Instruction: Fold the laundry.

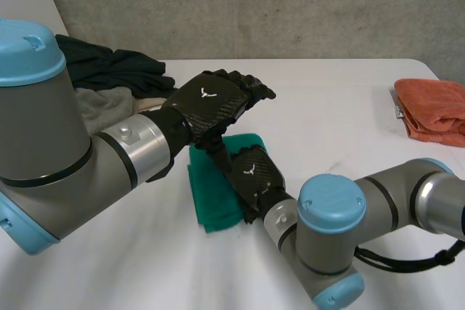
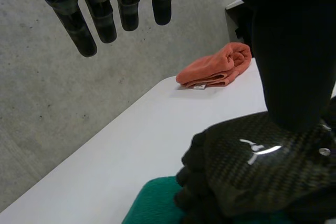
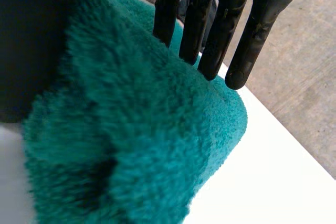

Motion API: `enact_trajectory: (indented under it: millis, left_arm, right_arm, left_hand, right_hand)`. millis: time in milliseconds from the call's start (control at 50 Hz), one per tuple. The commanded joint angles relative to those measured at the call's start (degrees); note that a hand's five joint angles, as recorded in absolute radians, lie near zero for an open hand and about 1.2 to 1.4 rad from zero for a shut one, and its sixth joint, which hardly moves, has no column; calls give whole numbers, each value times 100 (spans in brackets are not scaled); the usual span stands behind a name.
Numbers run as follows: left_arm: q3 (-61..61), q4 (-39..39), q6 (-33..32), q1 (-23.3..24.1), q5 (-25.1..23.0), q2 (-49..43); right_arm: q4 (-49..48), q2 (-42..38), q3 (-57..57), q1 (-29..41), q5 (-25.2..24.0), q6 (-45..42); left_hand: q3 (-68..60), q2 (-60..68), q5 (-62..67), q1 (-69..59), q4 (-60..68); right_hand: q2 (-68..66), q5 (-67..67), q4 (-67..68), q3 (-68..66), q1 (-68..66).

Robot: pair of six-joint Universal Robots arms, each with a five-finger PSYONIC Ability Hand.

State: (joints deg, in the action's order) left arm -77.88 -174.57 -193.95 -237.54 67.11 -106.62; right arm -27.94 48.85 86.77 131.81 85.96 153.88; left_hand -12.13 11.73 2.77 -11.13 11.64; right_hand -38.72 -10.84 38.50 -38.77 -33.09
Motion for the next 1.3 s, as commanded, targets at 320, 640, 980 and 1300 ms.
enact_trajectory:
  millis: [320,640,980,1300]
  left_arm:
    - [1,-7,77,-38,22,9]
    - [1,-7,129,-161,22,159]
    - [-25,-15,393,-222,4,159]
    - [-34,-15,393,-249,22,308]
  right_arm:
    - [359,-622,-1056,-314,-475,98]
    - [368,-367,-1101,-806,-835,125]
    - [403,-710,-1206,-797,-1011,46]
    - [175,-693,-2118,-1261,-897,-104]
  left_hand:
    - [-77,117,14,-178,126]
    - [-94,134,30,-195,143]
    - [-77,117,14,-178,126]
    - [-94,134,30,-195,143]
  right_hand:
    - [-2291,-4079,2313,-2286,-2853]
    - [-1666,-3454,1687,-1660,-2228]
    - [-414,-2202,436,-409,-977]
    - [-4128,-5916,4150,-4123,-4691]
